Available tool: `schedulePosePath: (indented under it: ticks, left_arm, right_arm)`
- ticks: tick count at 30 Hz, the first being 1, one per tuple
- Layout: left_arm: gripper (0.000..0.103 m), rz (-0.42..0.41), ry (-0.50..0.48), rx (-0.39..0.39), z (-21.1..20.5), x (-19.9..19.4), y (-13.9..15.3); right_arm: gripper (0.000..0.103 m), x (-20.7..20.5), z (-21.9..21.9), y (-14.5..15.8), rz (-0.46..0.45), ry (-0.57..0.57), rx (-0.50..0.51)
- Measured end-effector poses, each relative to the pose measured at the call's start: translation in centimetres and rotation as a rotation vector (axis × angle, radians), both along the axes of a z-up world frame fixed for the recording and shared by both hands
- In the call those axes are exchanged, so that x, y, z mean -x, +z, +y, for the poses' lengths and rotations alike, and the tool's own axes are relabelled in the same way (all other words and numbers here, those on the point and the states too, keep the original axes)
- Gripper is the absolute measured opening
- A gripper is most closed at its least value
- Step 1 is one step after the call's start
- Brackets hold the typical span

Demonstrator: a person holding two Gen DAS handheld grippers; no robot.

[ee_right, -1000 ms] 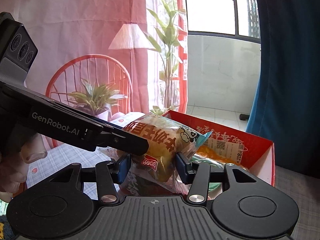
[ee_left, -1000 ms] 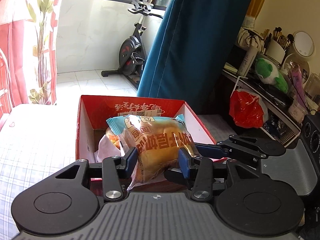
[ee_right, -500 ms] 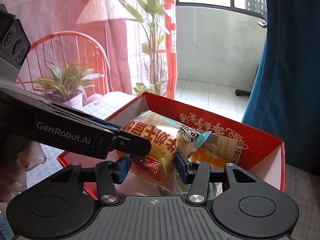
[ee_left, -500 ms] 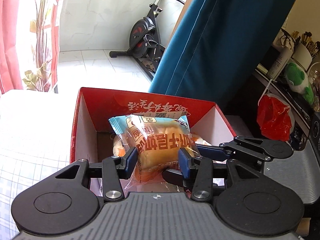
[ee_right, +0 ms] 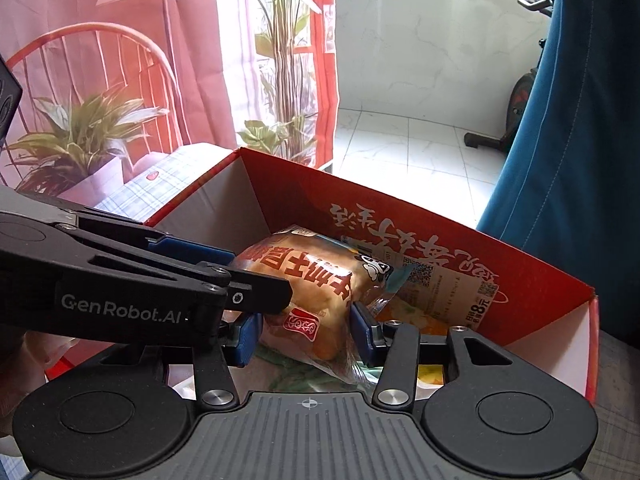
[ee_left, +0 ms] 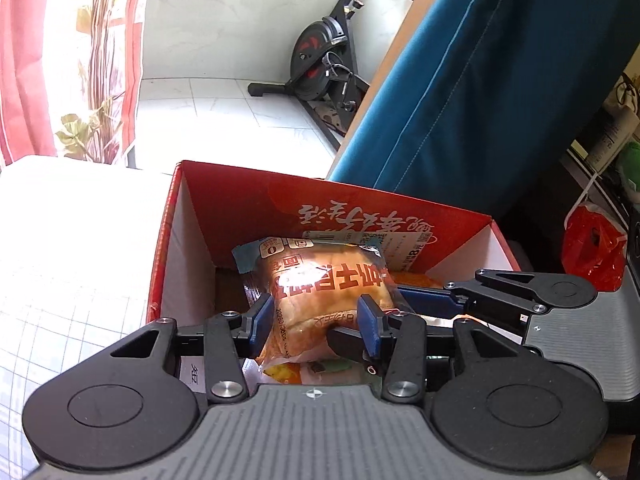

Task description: Organize soft objects

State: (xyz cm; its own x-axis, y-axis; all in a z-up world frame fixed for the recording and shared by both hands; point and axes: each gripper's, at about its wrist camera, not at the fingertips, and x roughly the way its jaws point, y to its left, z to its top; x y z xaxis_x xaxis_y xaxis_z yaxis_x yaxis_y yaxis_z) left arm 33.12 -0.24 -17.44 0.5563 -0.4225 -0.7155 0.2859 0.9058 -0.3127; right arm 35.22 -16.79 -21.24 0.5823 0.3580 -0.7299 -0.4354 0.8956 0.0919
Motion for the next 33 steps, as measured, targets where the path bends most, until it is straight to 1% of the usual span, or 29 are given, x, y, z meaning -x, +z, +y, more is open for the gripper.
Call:
schedulePosePath:
  ticks: [4, 8, 11, 12, 16, 19, 23, 25, 27, 30, 33]
  left_arm:
    - [0.047, -0.002, -0.001, -0.008, 0.0, -0.1, -0.2]
    - [0.047, -0.012, -0.003, -0.036, -0.3, 0.0, -0.2]
    - [0.049, -0.031, -0.001, -0.049, -0.2, 0.7, 0.3]
    - [0.049, -0.039, -0.003, -0.05, -0.1, 1.1, 0.6]
    - [0.052, -0.092, -0.003, -0.077, 0.4, 2.8, 2.3]
    - [0.053, -0.138, 0.005, -0.09, 0.8, 4.4, 3.9]
    - [0.054, -0.202, 0.013, -0.116, 0.8, 7.5, 5.6]
    - [0.054, -0.22, 0.027, -0.127, 0.9, 9.5, 6.2]
    - [0.054, -0.23, 0.036, -0.112, 1.1, 11.3, 6.5]
    - [0.054, -0.216, 0.046, -0.066, 1.6, 14.3, 6.3]
    - [0.054, -0.23, 0.042, -0.073, 1.9, 17.8, 5.7]
  right_arm:
    - [0.044, -1.3, -0.1, -0.7, 0.062, -0.027, -0.008]
    - [0.045, -1.4, -0.1, -1.2, 0.089, -0.049, -0.001]
    - [0.047, -1.0, 0.3, -1.3, 0.078, -0.06, 0.027]
    - [0.049, -0.8, 0.3, -1.2, 0.071, -0.069, 0.037]
    - [0.05, 0.3, 0.2, -0.4, 0.019, -0.087, 0.076]
    - [0.05, 2.1, -0.3, 0.6, -0.03, -0.076, 0.08]
    - [0.05, 5.4, -1.6, 2.4, -0.104, -0.059, 0.033]
    - [0.05, 7.4, -2.3, 3.3, -0.135, -0.05, -0.002]
    - [0.05, 9.2, -3.0, 4.0, -0.15, -0.043, -0.035]
    - [0.05, 12.1, -4.5, 5.0, -0.151, -0.027, -0.112]
    - [0.05, 15.0, -5.4, 5.2, -0.167, -0.005, -0.129]
